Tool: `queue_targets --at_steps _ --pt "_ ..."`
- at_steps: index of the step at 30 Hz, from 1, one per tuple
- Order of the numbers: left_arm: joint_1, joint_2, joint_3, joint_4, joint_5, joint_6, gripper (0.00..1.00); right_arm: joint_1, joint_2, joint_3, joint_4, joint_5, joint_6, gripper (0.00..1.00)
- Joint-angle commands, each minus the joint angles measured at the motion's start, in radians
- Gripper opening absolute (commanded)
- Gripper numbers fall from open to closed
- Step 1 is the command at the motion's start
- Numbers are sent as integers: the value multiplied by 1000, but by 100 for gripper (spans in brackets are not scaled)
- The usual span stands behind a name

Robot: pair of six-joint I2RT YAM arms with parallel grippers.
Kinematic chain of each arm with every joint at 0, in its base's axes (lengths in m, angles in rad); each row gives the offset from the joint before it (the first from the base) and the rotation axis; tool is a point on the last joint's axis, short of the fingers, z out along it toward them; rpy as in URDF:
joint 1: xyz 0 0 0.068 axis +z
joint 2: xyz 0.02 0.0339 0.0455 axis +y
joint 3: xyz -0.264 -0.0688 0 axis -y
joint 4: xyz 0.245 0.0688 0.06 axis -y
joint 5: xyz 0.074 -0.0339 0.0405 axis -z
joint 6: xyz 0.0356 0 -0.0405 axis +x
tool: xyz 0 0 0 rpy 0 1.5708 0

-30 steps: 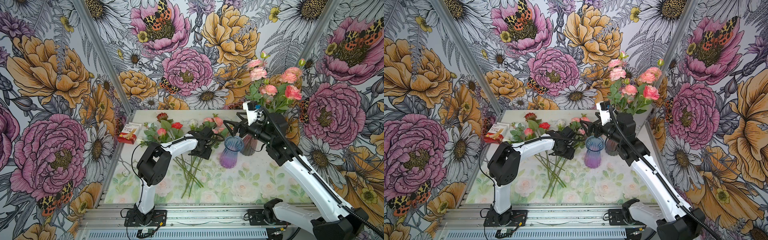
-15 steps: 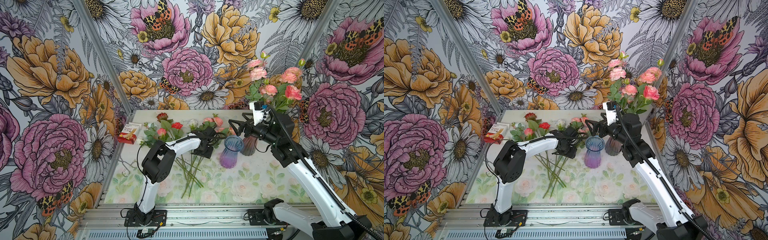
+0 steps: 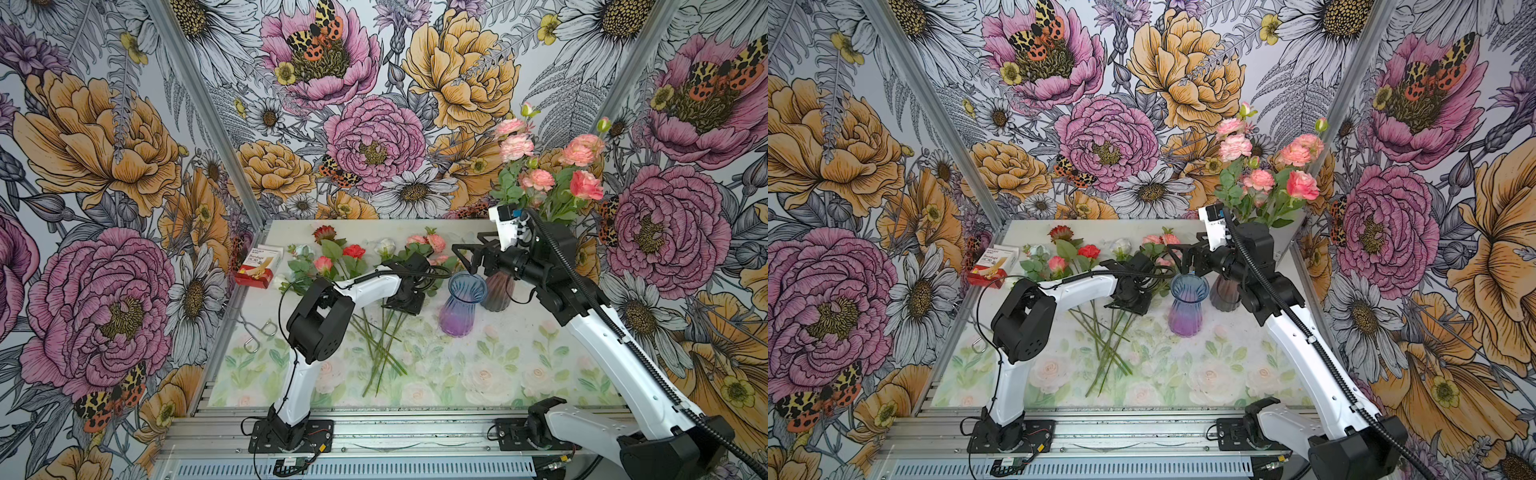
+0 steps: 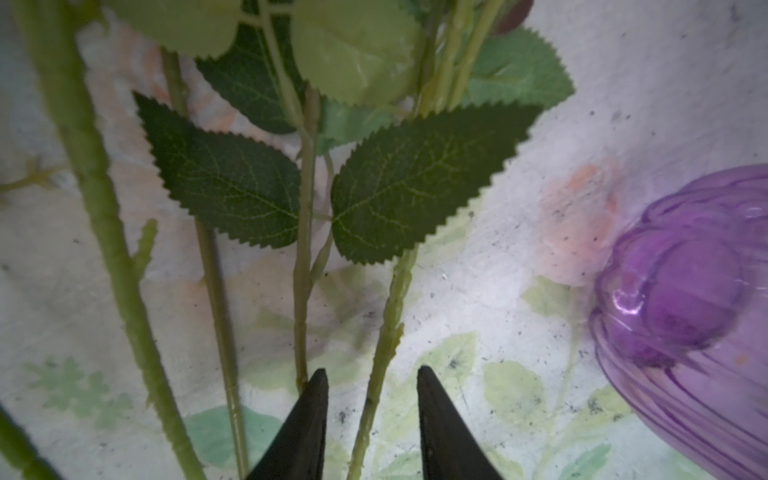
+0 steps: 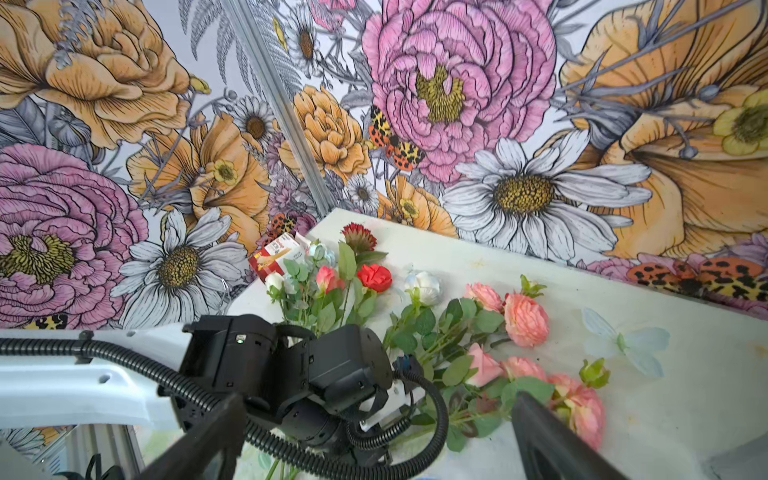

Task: Place the pink flowers into the vase
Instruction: Pick up the flower at the center of the board.

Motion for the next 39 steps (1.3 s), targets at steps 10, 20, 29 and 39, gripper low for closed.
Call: queue_targets --at_steps 10,20,29,39 --pt "4 32 12 20 29 23 30 -7 18 52 -75 28 18 99" --pt "27 56 42 20 56 26 5 -6 0 36 -72 44 21 99" --pt "49 -50 62 21 56 34 1 -7 -7 18 -71 54 25 99" --pt "108 -339 45 63 -61 63 0 -7 6 26 -73 81 40 99"
